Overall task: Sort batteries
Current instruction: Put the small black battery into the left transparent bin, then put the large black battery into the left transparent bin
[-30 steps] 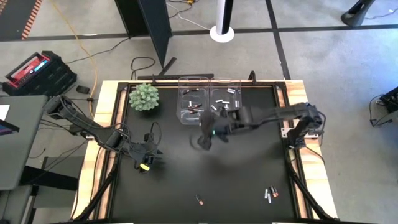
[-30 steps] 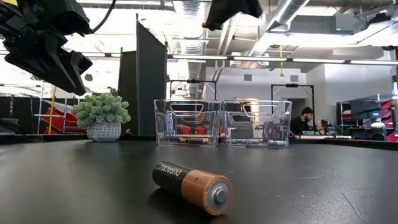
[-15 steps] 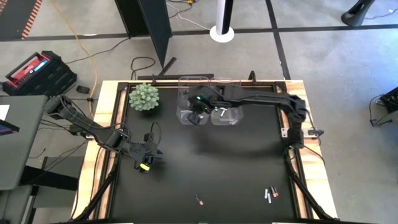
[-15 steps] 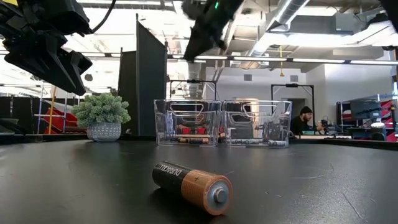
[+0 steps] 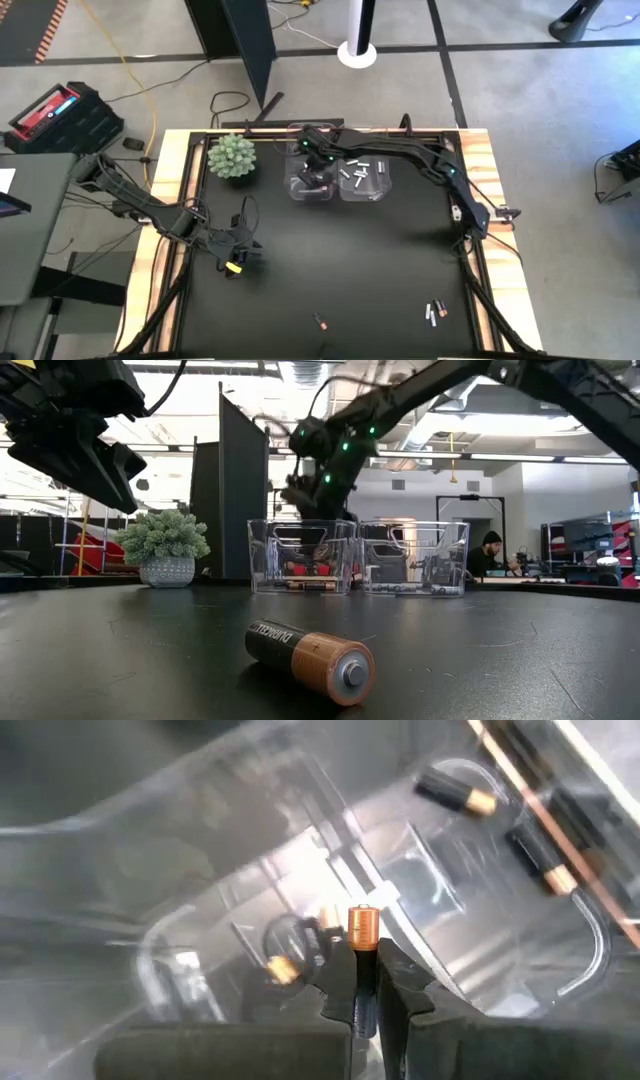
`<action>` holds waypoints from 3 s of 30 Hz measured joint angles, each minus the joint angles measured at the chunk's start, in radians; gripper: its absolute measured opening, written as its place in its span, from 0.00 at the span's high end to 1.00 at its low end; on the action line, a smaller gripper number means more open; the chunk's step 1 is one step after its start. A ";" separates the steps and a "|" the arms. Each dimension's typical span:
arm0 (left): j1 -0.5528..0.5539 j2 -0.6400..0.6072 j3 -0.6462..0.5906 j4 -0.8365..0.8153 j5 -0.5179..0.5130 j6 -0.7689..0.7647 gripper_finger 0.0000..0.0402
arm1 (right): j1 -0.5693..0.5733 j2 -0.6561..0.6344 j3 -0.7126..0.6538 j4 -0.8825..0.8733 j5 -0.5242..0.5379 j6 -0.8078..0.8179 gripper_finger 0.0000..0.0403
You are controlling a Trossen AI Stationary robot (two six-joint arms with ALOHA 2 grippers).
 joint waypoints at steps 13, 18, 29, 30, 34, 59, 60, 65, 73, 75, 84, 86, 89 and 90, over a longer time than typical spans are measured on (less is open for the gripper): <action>0.000 0.000 0.000 -0.001 0.000 0.003 0.75 | -0.014 0.118 0.112 -0.036 0.008 -0.027 0.82; 0.000 0.000 0.000 -0.004 0.000 0.006 0.75 | -0.021 0.116 0.111 -0.048 0.009 -0.027 0.76; 0.000 0.000 0.000 -0.004 0.000 0.006 0.75 | -0.021 0.116 0.111 -0.044 0.009 -0.027 0.72; 0.000 0.000 0.000 -0.004 0.000 0.006 0.75 | -0.021 0.116 0.111 -0.044 0.009 -0.027 0.72; 0.000 0.000 0.000 -0.003 0.000 0.005 0.75 | -0.021 0.116 0.111 -0.044 0.009 -0.027 0.72; 0.000 0.000 0.000 -0.004 0.000 0.007 0.75 | 0.029 -0.069 0.220 -0.384 0.012 0.038 0.72; 0.000 0.000 0.000 -0.004 0.000 0.007 0.75 | 0.035 -0.094 0.198 -0.385 0.012 0.054 0.72; 0.000 0.000 0.000 -0.002 0.000 0.006 0.75 | 0.095 -0.240 0.044 -0.363 0.029 0.160 0.72; 0.000 0.000 0.000 0.002 0.000 0.005 0.75 | 0.305 -0.511 -0.273 -0.290 0.200 0.492 0.72; 0.000 0.000 0.000 0.002 0.000 0.005 0.75 | 0.378 -0.568 -0.333 -0.291 0.248 0.597 0.72; 0.000 0.000 0.000 0.003 0.000 -0.038 0.75 | 0.710 -0.681 -0.472 -0.286 0.457 1.110 0.72; 0.000 0.002 0.000 0.000 -0.002 -0.038 0.75 | 0.773 -0.666 -0.474 -0.286 0.489 1.200 0.72; 0.000 0.003 0.000 -0.003 -0.009 -0.024 0.73 | 0.850 -0.632 -0.474 -0.282 0.516 1.309 0.72; 0.000 0.003 0.000 -0.003 -0.009 -0.022 0.72 | 0.871 -0.619 -0.474 -0.281 0.518 1.342 0.72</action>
